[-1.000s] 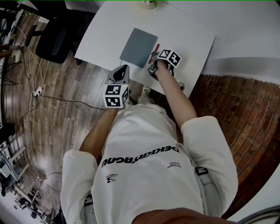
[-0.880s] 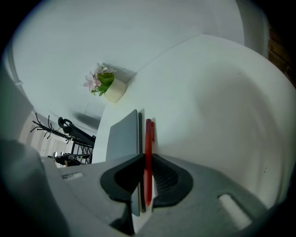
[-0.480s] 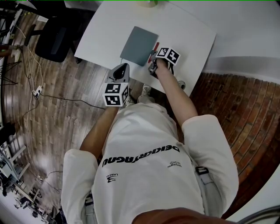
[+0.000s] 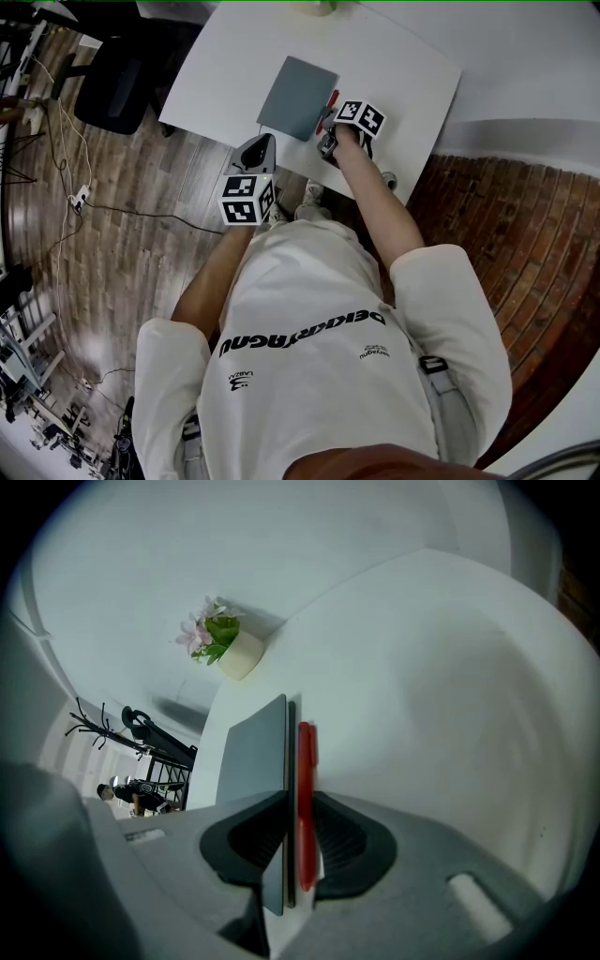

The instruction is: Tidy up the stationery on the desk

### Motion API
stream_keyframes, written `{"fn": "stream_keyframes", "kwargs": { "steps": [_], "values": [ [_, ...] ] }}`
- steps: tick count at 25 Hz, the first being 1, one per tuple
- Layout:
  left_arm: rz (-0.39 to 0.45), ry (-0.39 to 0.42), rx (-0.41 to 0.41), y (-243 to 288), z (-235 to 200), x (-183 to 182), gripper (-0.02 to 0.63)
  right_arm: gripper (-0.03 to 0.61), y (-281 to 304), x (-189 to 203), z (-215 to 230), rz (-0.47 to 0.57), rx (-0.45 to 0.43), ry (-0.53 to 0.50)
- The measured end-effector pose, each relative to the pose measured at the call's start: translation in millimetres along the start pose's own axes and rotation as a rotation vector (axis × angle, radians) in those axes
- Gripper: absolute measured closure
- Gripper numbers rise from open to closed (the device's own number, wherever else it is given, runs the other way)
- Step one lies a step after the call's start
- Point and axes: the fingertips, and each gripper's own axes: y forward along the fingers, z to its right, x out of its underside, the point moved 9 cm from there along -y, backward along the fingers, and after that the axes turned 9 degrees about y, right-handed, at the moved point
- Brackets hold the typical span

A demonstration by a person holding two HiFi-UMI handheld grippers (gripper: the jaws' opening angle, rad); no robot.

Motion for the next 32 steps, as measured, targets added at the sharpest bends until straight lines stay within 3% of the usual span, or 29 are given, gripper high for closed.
{"fn": "stream_keyframes", "kwargs": {
  "steps": [10,23,27,32],
  "values": [
    [0.027,0.006,0.009,-9,3,-6,0.615,0.502,-27,-1,-6,0.045,-0.064,-0.018],
    [0.078,-0.007,0.045,-22,27,-30,0.615,0.514,-122,6,-36,0.174,-0.271,-0.106],
    [0.104,-0.005,0.050,-27,33,-39,0.615,0.520,-149,15,-47,0.223,-0.333,-0.184],
    [0.143,0.015,0.055,-28,39,-52,0.615,0.533,-175,21,-62,0.324,-0.381,-0.373]
  ]
}}
